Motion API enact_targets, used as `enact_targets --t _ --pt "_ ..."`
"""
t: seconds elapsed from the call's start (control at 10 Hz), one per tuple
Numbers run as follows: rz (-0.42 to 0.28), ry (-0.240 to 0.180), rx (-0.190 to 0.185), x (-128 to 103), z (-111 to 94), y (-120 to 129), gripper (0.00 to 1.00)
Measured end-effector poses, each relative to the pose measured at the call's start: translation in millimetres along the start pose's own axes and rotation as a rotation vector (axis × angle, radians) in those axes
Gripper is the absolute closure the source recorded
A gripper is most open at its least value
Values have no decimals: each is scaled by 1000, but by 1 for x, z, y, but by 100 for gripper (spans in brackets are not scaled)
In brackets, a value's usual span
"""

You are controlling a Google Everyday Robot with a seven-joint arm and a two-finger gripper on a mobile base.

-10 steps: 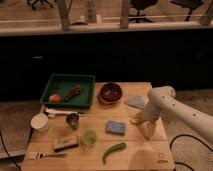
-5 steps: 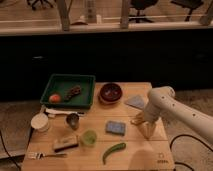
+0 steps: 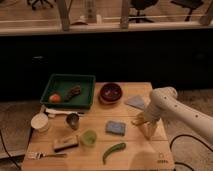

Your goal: Place banana in plastic cup

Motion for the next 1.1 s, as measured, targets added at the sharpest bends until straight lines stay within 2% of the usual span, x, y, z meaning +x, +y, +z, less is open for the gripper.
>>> enact_targets --t 0.3,0.6,0.7,1.0,1.1 --pt "6 -4 4 5 -1 0 24" --pt "10 -4 5 9 -1 1 50" --pt "12 -4 9 11 -1 2 63" --pt "9 -1 16 13 -2 3 92" --pt "7 0 18 13 -3 4 99"
